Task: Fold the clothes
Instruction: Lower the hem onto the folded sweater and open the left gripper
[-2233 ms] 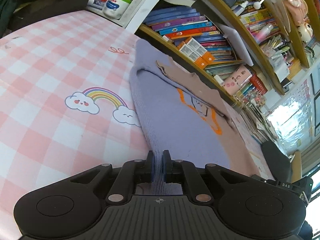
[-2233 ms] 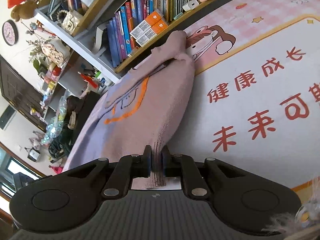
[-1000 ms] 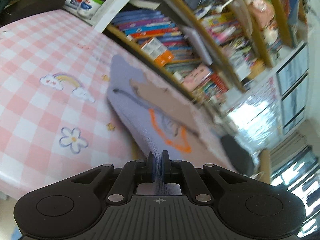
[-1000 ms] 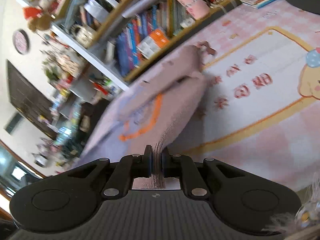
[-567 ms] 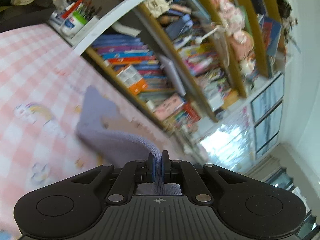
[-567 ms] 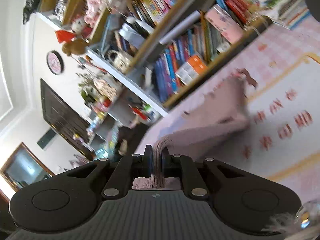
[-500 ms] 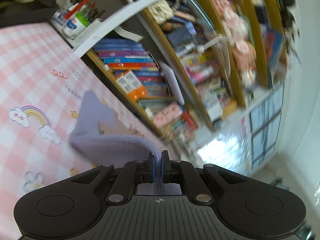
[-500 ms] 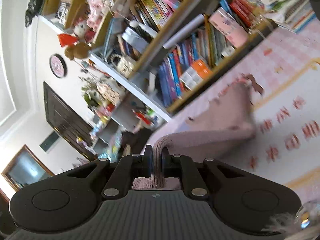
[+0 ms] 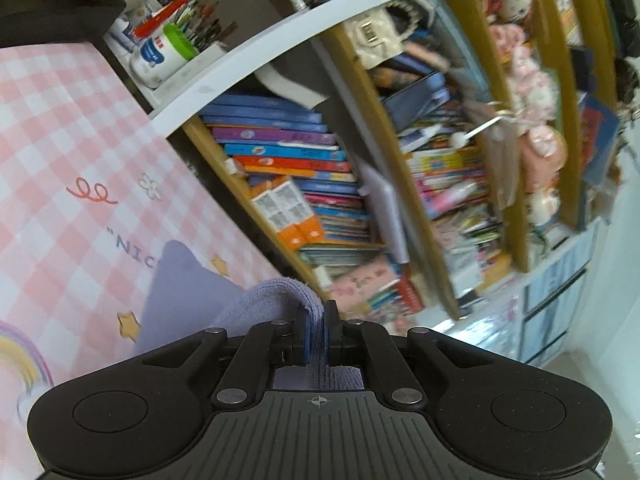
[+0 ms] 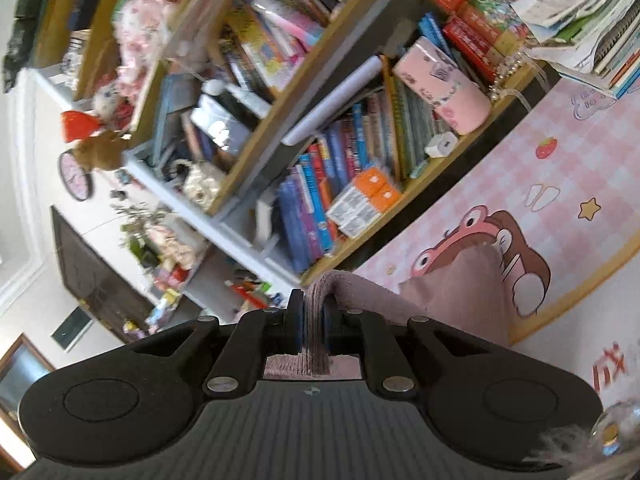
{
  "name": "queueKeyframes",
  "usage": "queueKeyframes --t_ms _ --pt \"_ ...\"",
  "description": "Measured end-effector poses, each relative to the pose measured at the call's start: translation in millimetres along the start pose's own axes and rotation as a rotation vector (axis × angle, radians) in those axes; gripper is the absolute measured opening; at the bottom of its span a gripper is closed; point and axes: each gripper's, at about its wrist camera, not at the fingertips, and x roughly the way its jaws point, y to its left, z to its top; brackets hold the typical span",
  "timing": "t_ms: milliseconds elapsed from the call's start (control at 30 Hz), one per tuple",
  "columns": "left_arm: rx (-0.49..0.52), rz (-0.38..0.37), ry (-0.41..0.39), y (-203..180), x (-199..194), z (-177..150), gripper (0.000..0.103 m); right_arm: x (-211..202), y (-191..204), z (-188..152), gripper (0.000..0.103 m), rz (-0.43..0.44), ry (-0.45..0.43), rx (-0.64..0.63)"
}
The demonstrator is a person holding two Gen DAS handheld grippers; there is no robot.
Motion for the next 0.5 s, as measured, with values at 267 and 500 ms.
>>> queueKeyframes --t_ms 267,500 --pt "0.004 0.089 0.055 29 43 10 0.005 46 -38 5 0.011 -0.108 0.034 0.039" --pt "0.023 0.143 0.109 47 65 7 0.017 71 -67 -1 0.017 -0.18 0.081 0.073"
